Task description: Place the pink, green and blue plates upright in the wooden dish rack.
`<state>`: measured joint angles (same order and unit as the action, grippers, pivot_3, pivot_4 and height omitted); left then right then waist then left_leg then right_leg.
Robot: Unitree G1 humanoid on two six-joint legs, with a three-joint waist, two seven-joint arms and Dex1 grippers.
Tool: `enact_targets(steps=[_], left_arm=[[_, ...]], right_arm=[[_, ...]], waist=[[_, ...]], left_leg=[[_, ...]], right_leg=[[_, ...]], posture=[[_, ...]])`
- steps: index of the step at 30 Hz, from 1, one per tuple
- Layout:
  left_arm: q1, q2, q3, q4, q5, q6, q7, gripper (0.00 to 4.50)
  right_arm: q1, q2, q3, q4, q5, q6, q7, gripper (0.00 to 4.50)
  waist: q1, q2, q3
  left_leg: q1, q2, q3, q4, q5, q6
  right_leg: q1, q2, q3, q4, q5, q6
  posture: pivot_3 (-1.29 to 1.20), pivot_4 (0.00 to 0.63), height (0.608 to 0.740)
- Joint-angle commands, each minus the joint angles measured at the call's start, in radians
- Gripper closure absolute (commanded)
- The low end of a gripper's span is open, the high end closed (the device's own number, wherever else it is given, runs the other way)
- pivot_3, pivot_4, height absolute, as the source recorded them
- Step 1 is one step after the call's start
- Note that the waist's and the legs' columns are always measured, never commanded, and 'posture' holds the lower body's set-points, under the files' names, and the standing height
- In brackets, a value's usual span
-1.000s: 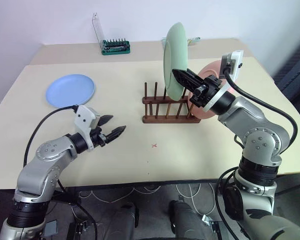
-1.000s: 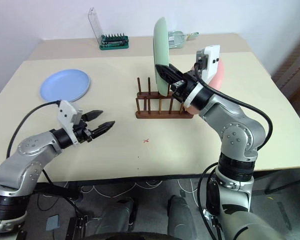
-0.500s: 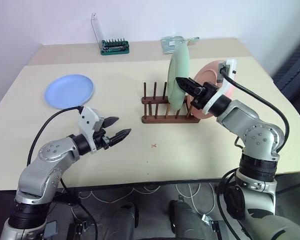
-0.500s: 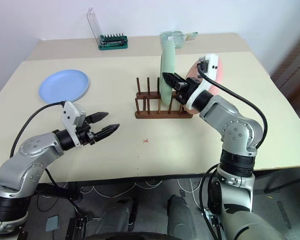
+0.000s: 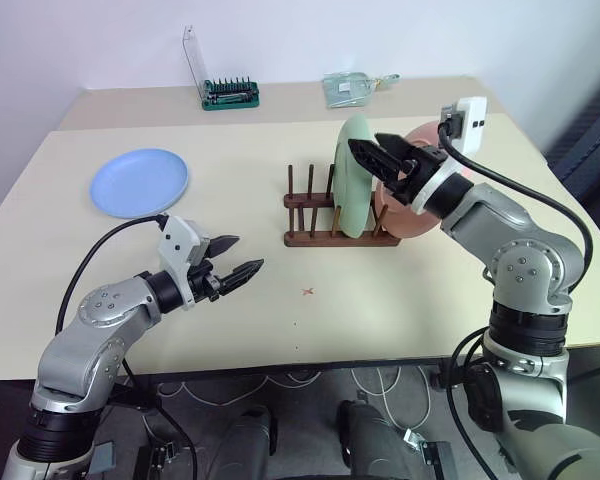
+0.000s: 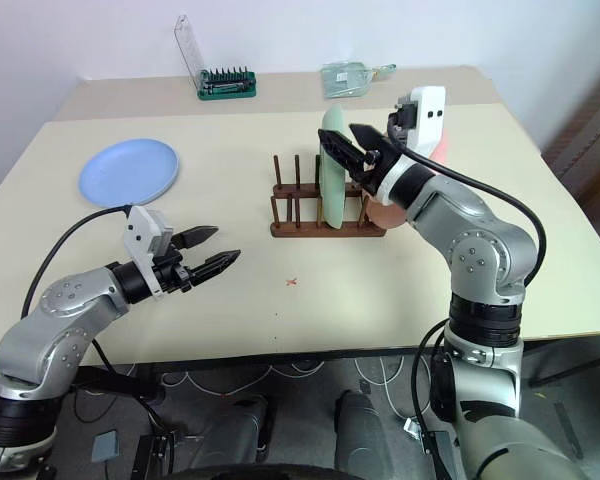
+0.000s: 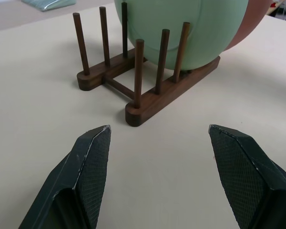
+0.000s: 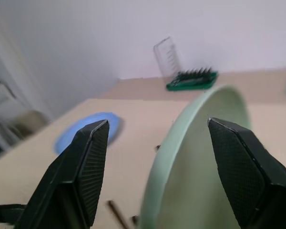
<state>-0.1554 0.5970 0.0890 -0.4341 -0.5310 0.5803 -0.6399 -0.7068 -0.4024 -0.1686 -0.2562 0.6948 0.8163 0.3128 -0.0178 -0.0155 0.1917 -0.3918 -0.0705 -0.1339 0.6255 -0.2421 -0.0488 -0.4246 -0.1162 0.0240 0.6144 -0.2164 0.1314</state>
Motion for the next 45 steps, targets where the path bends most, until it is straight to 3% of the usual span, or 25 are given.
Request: enact_targets(steps=[1,2,4,6,12,15,17,30,32,39,43,45], left_arm=[[-0.005,0.003,0.020,-0.009,0.013,-0.026,0.004,1.13],[-0.012,-0.002,0.035,0.011,0.018,-0.028,0.019,1.13],[-0.042,-0.024,0.072,0.078,0.056,-0.068,0.077,0.61],[-0.129,-0.071,0.156,0.225,0.107,-0.079,0.250,0.04],[-0.323,-0.130,0.362,0.459,0.133,0.018,0.589,0.04],[-0.392,-0.114,0.412,0.562,0.148,0.065,0.679,0.04],[-0.481,-0.126,0.520,0.701,0.093,0.123,0.785,0.04],[-0.791,-0.096,0.547,1.276,0.083,0.032,0.776,0.04],[-0.822,-0.100,0.560,1.330,0.076,-0.010,0.796,0.84],[-0.837,-0.103,0.535,1.354,0.084,-0.055,0.797,4.47],[-0.830,-0.106,0.489,1.315,0.098,-0.078,0.749,4.47],[-0.771,-0.134,0.409,1.066,0.112,-0.123,0.671,4.47]], right_arm=[[-0.033,-0.060,0.070,-0.049,-0.136,-0.126,0.040,1.18],[-0.047,-0.083,0.106,-0.041,-0.205,-0.180,0.047,1.18],[-0.082,-0.109,0.174,-0.037,-0.294,-0.263,0.082,1.09],[-0.116,-0.102,0.265,-0.057,-0.354,-0.328,0.137,1.09],[-0.148,-0.061,0.411,-0.022,-0.504,-0.453,0.195,1.09],[-0.142,-0.026,0.431,-0.008,-0.528,-0.486,0.212,1.09],[-0.129,-0.012,0.436,-0.003,-0.539,-0.497,0.226,1.09],[-0.095,0.016,0.421,0.012,-0.593,-0.517,0.258,1.09],[-0.086,0.016,0.419,0.005,-0.601,-0.513,0.257,1.09],[-0.066,0.009,0.415,-0.008,-0.628,-0.505,0.258,1.09],[-0.065,0.011,0.416,-0.008,-0.640,-0.509,0.264,1.09],[-0.075,-0.010,0.449,0.024,-0.715,-0.564,0.255,1.09]], waist=[[0.000,0.000,0.000],[0.000,0.000,0.000],[-0.001,0.001,0.000],[-0.002,0.001,0.001],[0.000,-0.003,-0.001],[0.004,-0.003,-0.001],[0.006,-0.004,-0.001],[-0.001,-0.006,-0.002],[-0.002,-0.006,-0.002],[0.000,-0.006,-0.002],[-0.002,-0.006,-0.002],[-0.003,-0.006,-0.002]], left_leg=[[0.000,0.000,0.000,0.000,0.000,0.000],[0.000,0.000,0.000,0.000,0.000,0.000],[0.000,0.000,0.000,0.000,0.000,0.000],[0.000,0.001,0.001,0.000,0.000,0.000],[0.000,0.001,-0.001,0.002,0.000,0.000],[-0.001,-0.001,-0.001,0.002,0.000,0.000],[-0.001,-0.001,-0.002,0.002,0.000,0.000],[-0.001,-0.001,-0.003,0.002,0.001,-0.002],[-0.001,-0.001,-0.003,0.001,0.002,-0.003],[-0.001,-0.001,-0.003,0.002,0.002,-0.003],[0.000,-0.002,-0.002,0.002,0.002,-0.003],[0.000,-0.001,-0.003,0.001,0.002,-0.003]], right_leg=[[0.000,0.000,0.000,0.000,0.000,0.000],[0.000,0.000,0.000,0.000,0.000,0.000],[0.000,0.000,0.000,0.000,0.000,0.000],[0.000,0.001,0.000,0.000,0.000,0.000],[0.000,0.001,-0.001,0.000,0.000,0.001],[0.000,0.000,-0.001,0.000,0.001,0.001],[0.000,0.000,-0.001,0.000,0.001,0.001],[0.000,0.000,-0.002,0.001,0.001,0.002],[0.000,0.000,-0.002,0.001,0.001,0.002],[0.000,0.000,-0.002,0.001,0.001,0.002],[0.000,-0.001,-0.002,0.001,0.001,0.002],[0.000,-0.001,-0.002,0.002,0.001,0.002]], posture=[[0.00,0.150,0.740],[0.00,0.150,0.740],[0.00,0.150,0.740],[0.00,0.150,0.740],[0.00,0.150,0.740],[0.00,0.150,0.740],[0.00,0.150,0.740],[0.00,0.150,0.740],[0.00,0.150,0.740],[0.00,0.150,0.740],[0.00,0.150,0.740],[0.00,0.150,0.740]])
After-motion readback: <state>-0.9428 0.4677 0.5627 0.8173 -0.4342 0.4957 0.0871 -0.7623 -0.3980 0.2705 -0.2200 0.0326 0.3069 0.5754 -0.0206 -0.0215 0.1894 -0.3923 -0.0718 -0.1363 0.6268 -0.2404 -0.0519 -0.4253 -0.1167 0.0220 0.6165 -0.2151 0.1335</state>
